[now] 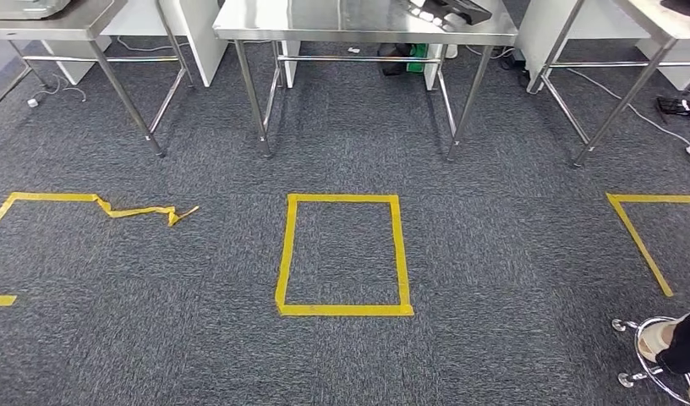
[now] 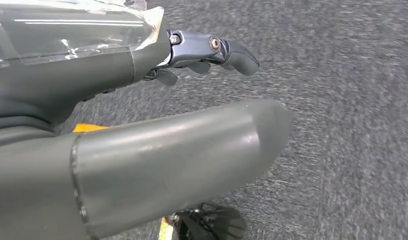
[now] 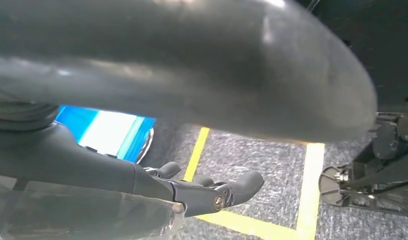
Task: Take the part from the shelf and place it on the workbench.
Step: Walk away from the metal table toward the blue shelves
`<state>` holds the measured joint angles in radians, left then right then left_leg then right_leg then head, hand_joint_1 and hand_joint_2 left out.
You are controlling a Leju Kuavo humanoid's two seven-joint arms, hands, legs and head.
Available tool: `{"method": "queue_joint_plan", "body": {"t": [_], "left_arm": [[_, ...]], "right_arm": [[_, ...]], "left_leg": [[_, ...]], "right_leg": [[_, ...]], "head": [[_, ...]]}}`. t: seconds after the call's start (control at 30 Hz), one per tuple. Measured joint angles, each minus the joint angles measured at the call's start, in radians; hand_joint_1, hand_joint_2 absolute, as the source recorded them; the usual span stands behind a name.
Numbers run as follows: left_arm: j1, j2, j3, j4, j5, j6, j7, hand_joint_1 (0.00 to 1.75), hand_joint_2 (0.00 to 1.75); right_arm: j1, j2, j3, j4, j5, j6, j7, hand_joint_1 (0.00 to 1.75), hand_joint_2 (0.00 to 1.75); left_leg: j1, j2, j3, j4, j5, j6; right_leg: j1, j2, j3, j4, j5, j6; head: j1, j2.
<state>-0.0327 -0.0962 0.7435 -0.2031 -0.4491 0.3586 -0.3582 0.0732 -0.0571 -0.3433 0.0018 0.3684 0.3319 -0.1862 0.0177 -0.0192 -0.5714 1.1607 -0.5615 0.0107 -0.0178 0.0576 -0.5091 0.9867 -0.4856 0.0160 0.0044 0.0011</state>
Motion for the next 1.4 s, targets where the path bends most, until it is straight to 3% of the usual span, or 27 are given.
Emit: {"method": "queue_joint_plan", "body": {"t": [0.07, 0.13, 0.2, 0.27, 0.33, 0.4, 0.43, 0.47, 0.53, 0.57, 0.63, 0.7, 0.77, 0.83, 0.87, 0.9, 0.93, 1.0, 1.07, 1.13, 1.2, 1.27, 1.33, 1.4], "left_arm": [[0.000, 0.001, 0.000, 0.000, -0.001, 0.000, 0.000, 0.00, 0.00], [-0.001, 0.001, -0.001, 0.000, -0.002, -0.001, 0.001, 0.00, 0.00], [-0.002, 0.000, -0.001, -0.001, -0.002, -0.001, 0.001, 0.00, 0.00], [-0.001, 0.000, -0.001, -0.003, -0.003, -0.001, 0.000, 0.00, 0.00], [0.000, 0.000, -0.001, -0.003, -0.003, -0.001, 0.000, 0.00, 0.00], [0.001, 0.001, -0.001, -0.003, -0.003, -0.001, 0.000, 0.00, 0.00], [0.001, 0.001, -0.001, -0.003, -0.003, -0.001, 0.000, 0.00, 0.00], [0.000, 0.001, -0.001, -0.003, -0.003, -0.001, 0.000, 0.00, 0.00], [-0.001, 0.001, -0.001, -0.004, -0.003, -0.001, 0.000, 0.00, 0.00], [-0.001, 0.001, -0.002, -0.004, -0.003, -0.001, 0.000, 0.00, 0.00], [-0.003, 0.001, -0.002, -0.005, -0.003, -0.001, 0.000, 0.00, 0.00], [-0.006, 0.001, -0.002, -0.006, -0.003, -0.001, 0.000, 0.00, 0.00], [-0.007, 0.002, -0.001, -0.008, -0.003, -0.001, 0.000, 0.00, 0.00], [-0.005, 0.003, -0.001, -0.008, -0.004, -0.005, 0.001, 0.00, 0.00], [-0.003, 0.004, -0.002, -0.008, -0.004, -0.007, 0.001, 0.00, 0.00], [0.000, 0.004, -0.002, -0.008, -0.003, -0.009, 0.001, 0.00, 0.00], [0.001, 0.004, -0.001, -0.008, -0.001, -0.011, 0.001, 0.00, 0.00], [0.002, 0.004, -0.001, -0.008, 0.006, -0.012, 0.002, 0.00, 0.00], [0.002, 0.004, 0.001, -0.008, 0.013, -0.012, 0.006, 0.00, 0.00], [0.002, 0.003, 0.004, -0.008, 0.018, -0.012, 0.013, 0.00, 0.00], [0.002, 0.002, 0.006, -0.009, 0.020, -0.012, 0.016, 0.00, 0.00], [0.002, 0.001, 0.008, -0.011, 0.021, -0.013, 0.016, 0.00, 0.00], [0.005, 0.001, 0.009, -0.013, 0.020, -0.016, 0.017, 0.00, 0.00], [0.009, 0.002, 0.009, -0.013, 0.019, -0.018, 0.019, 0.00, 0.00]], "right_arm": [[-0.004, 0.000, 0.000, 0.000, -0.003, 0.000, 0.000, 0.00, 0.00], [-0.006, 0.000, 0.000, 0.000, -0.005, 0.000, 0.000, 0.00, 0.00], [-0.003, -0.001, 0.000, 0.001, -0.005, 0.000, 0.000, 0.00, 0.00], [-0.002, 0.000, 0.000, 0.002, -0.005, 0.000, 0.000, 0.00, 0.00], [-0.003, 0.000, 0.000, 0.002, -0.007, 0.000, 0.000, 0.00, 0.00], [-0.003, 0.000, 0.000, 0.002, -0.009, 0.000, 0.000, 0.00, 0.00], [-0.002, 0.001, 0.000, 0.002, -0.010, 0.000, 0.000, 0.00, 0.00], [0.000, 0.001, 0.000, 0.002, -0.011, 0.000, 0.000, 0.00, 0.00], [0.001, 0.000, 0.000, 0.002, -0.012, 0.000, 0.000, 0.00, 0.00], [0.000, 0.000, 0.000, 0.002, -0.012, 0.000, 0.000, 0.00, 0.00], [-0.001, 0.000, 0.000, 0.002, -0.013, 0.000, 0.000, 0.00, 0.00], [0.003, 0.000, 0.000, 0.003, -0.015, 0.000, 0.000, 0.00, 0.00], [0.004, 0.002, 0.000, 0.003, -0.016, 0.000, 0.000, 0.00, 0.00], [0.003, 0.003, 0.000, 0.003, -0.016, 0.000, 0.000, 0.00, 0.00], [0.002, 0.002, 0.000, 0.003, -0.017, 0.000, 0.000, 0.00, 0.00], [0.003, 0.003, 0.000, 0.003, -0.019, 0.000, 0.000, 0.00, 0.00], [0.004, 0.003, 0.000, 0.003, -0.021, 0.000, 0.000, 0.00, 0.00], [0.006, 0.004, 0.000, 0.003, -0.024, 0.000, 0.000, 0.00, 0.00], [0.005, 0.004, 0.001, 0.004, -0.027, 0.000, -0.003, 0.00, 0.00], [0.004, 0.001, 0.002, 0.003, -0.028, 0.001, -0.006, 0.00, 0.00], [0.009, -0.002, 0.003, 0.004, -0.028, 0.003, -0.008, 0.00, 0.00], [0.014, -0.003, 0.004, 0.005, -0.030, 0.007, -0.008, 0.00, 0.00], [0.014, -0.006, 0.005, 0.005, -0.033, 0.012, -0.008, 0.00, 0.00], [0.013, -0.009, 0.006, 0.005, -0.039, 0.014, -0.008, 0.00, 0.00]], "left_leg": [[0.007, -0.054, 0.052, -0.109, 0.037, -0.001], [0.006, -0.079, 0.057, -0.136, 0.037, 0.002], [0.003, -0.052, 0.052, -0.141, 0.045, 0.015], [0.006, -0.021, 0.049, -0.151, 0.056, 0.032], [0.003, 0.013, 0.042, -0.154, 0.061, 0.040], [-0.001, 0.047, 0.036, -0.153, 0.063, 0.042], [-0.002, 0.063, 0.035, -0.153, 0.063, 0.042], [-0.002, 0.077, 0.035, -0.153, 0.064, 0.042], [-0.003, 0.099, 0.038, -0.153, 0.065, 0.038], [-0.005, 0.109, 0.040, -0.152, 0.064, 0.034], [-0.009, 0.125, 0.045, -0.153, 0.064, 0.022], [-0.008, 0.138, 0.050, -0.154, 0.064, 0.009], [-0.004, 0.106, 0.038, -0.121, 0.034, -0.002], [0.000, 0.047, -0.010, -0.008, -0.037, -0.008], [0.000, 0.029, -0.041, 0.061, -0.070, -0.009], [0.001, 0.022, -0.064, 0.112, -0.088, -0.011], [0.001, 0.019, -0.073, 0.132, -0.085, -0.012], [0.005, 0.012, -0.038, 0.058, -0.025, -0.013], [0.013, -0.029, 0.018, -0.071, 0.033, -0.013], [0.013, -0.055, 0.038, -0.129, 0.043, -0.008], [0.008, -0.035, 0.037, -0.134, 0.042, 0.005], [0.009, -0.011, 0.041, -0.140, 0.049, 0.021], [0.008, 0.016, 0.042, -0.143, 0.053, 0.030], [0.005, 0.046, 0.040, -0.143, 0.053, 0.033]], "right_leg": [[0.004, 0.024, -0.014, 0.012, 0.000, 0.007], [0.005, 0.048, -0.034, 0.018, 0.006, 0.024], [0.002, 0.062, -0.048, 0.018, 0.014, 0.040], [0.005, 0.023, -0.078, 0.064, -0.011, 0.042], [0.006, -0.030, -0.137, 0.187, -0.074, 0.034], [0.003, -0.045, -0.182, 0.297, -0.116, 0.037], [0.002, -0.049, -0.176, 0.301, -0.115, 0.043], [0.002, -0.054, -0.147, 0.261, -0.101, 0.052], [0.004, -0.086, -0.054, 0.108, -0.056, 0.061], [0.008, -0.103, -0.019, 0.046, -0.038, 0.058], [0.016, -0.117, 0.004, -0.002, -0.022, 0.044], [0.013, -0.098, 0.002, -0.005, -0.013, 0.029], [0.002, -0.081, 0.003, -0.011, -0.002, 0.013], [-0.002, -0.063, 0.001, -0.013, 0.005, 0.002], [-0.002, -0.053, -0.002, -0.012, 0.007, -0.001], [-0.001, -0.042, -0.004, -0.011, 0.008, -0.002], [-0.001, -0.030, -0.005, -0.010, 0.008, -0.002], [-0.002, -0.004, -0.005, -0.004, 0.008, -0.001], [0.001, 0.022, -0.014, 0.009, 0.004, 0.006], [0.004, 0.043, -0.031, 0.019, 0.001, 0.019], [0.003, 0.061, -0.041, 0.019, 0.004, 0.034], [0.003, 0.033, -0.059, 0.047, -0.009, 0.041], [0.004, -0.022, -0.110, 0.149, -0.059, 0.036], [0.004, -0.043, -0.173, 0.277, -0.109, 0.035]], "head": [[0.001, 0.000], [0.002, 0.000], [0.003, 0.000], [0.008, 0.000], [0.014, 0.000], [0.015, 0.000], [0.015, 0.000], [0.015, 0.000], [0.016, 0.000], [0.015, 0.000], [0.013, 0.000], [0.011, 0.000], [0.009, 0.000], [0.007, 0.000], [0.006, 0.000], [0.006, 0.000], [0.005, 0.000], [0.005, 0.000], [0.004, 0.000], [0.005, 0.000], [0.006, 0.000], [0.009, 0.000], [0.015, 0.000], [0.018, 0.000]]}}
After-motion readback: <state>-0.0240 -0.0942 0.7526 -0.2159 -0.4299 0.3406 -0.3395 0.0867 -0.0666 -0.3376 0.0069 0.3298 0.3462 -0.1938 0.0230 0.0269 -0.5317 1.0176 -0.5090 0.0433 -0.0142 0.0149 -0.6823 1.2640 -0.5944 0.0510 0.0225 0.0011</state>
